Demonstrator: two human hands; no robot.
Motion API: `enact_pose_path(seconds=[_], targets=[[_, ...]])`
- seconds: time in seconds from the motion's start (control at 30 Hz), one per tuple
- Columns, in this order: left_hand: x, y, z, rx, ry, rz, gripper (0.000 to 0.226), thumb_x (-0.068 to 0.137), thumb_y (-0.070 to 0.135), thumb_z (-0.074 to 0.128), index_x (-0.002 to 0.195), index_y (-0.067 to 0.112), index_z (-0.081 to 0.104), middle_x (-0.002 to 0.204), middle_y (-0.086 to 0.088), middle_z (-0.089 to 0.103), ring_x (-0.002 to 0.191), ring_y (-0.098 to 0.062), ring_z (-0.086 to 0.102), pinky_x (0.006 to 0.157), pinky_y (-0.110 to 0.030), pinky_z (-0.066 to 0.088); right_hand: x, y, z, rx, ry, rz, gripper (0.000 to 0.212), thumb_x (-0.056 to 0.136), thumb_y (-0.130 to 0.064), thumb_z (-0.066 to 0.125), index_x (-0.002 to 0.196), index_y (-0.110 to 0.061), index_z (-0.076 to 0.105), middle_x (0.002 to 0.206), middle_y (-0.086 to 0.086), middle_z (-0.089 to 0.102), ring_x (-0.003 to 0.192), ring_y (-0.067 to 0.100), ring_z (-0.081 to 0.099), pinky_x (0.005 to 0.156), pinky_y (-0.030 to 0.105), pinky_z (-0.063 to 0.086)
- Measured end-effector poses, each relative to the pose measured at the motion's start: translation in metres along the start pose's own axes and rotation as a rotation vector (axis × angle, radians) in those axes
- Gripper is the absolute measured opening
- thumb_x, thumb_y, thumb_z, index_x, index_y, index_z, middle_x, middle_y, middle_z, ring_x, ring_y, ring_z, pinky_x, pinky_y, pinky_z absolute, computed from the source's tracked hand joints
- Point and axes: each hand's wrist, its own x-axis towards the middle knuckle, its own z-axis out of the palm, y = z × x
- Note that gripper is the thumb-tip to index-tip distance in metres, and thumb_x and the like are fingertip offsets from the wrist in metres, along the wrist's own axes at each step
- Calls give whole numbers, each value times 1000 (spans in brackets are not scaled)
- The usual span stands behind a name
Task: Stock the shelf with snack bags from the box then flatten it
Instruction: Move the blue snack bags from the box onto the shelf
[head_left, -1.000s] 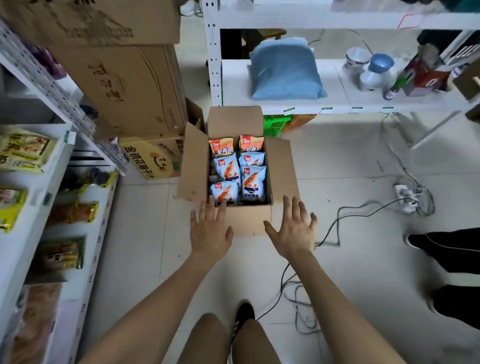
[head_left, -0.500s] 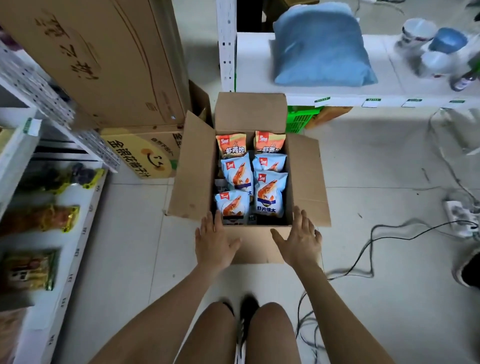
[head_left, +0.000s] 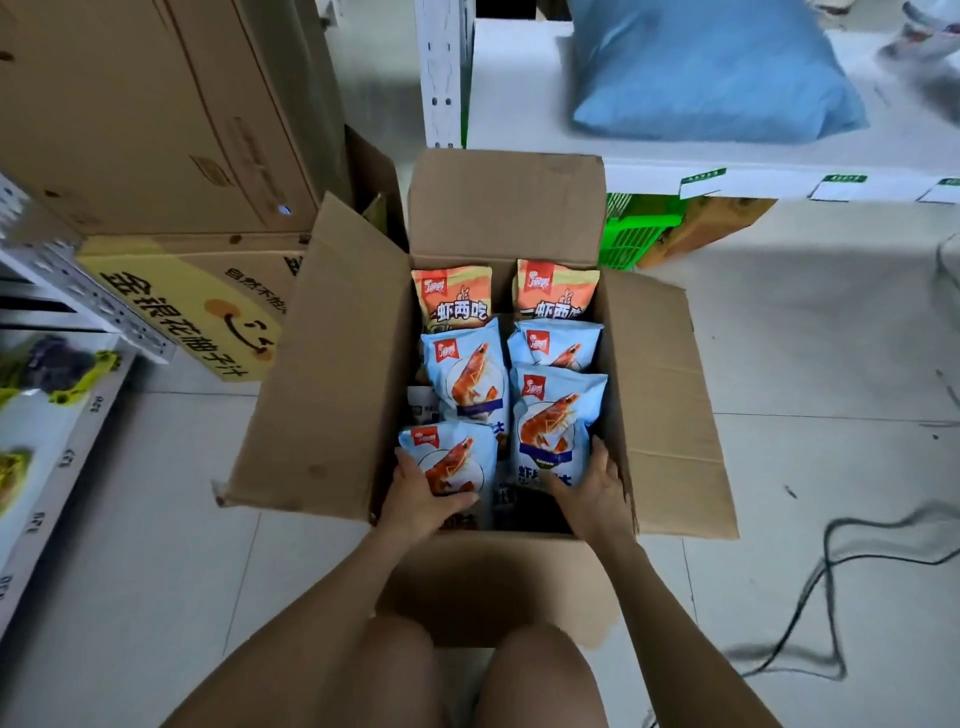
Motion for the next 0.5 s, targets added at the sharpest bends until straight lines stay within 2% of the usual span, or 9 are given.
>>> enact_pose_path(seconds=[0.1,0.2,0.23,0.33,0.4,0.5], targets=[[24,-5,2,-57,-39,14,121,48,51,92,144,18,25,129,7,55,120,-13,54,106,-35,43,26,8,12,105,-45,47,101,81,-48,73,154,-13,12,150,17,36,137,36,38,110,49,36],[49,-15,8,-73,-59,20,121,36,62,91,137,21,39,124,8,61,116,-11,57,105,-38,46,49,17,26,190,-74,100,105,79,-45,77,153,-9,11,147,18,41,134,37,42,107,47,39],[54,-16,9,-73,-83,17,112,40,57,93,134,21,44,122,8,63,116,-12,58,105,-38,46,57,20,30,220,-79,120,106,79,-44,78,153,-7,12,146,19,43,134,37,43,107,46,38],[63,-16,14,-33,-124,8,79,61,22,92,128,17,51,121,5,62,116,-15,56,104,-32,44,79,25,38,307,-89,163,100,77,-37,81,150,-5,20,143,18,47,132,36,46,105,43,40],[74,-19,17,10,-188,-9,78,60,18,93,127,19,53,122,2,61,119,-18,55,104,-33,44,93,30,42,386,-99,183,97,74,-32,84,147,-5,27,141,15,50,129,33,50,104,42,44],[90,-22,16,109,-254,-24,80,55,23,95,125,22,56,120,3,61,117,-17,54,103,-33,45,108,35,46,473,-111,156,95,66,-22,90,142,-9,34,134,7,55,122,26,55,99,36,47]])
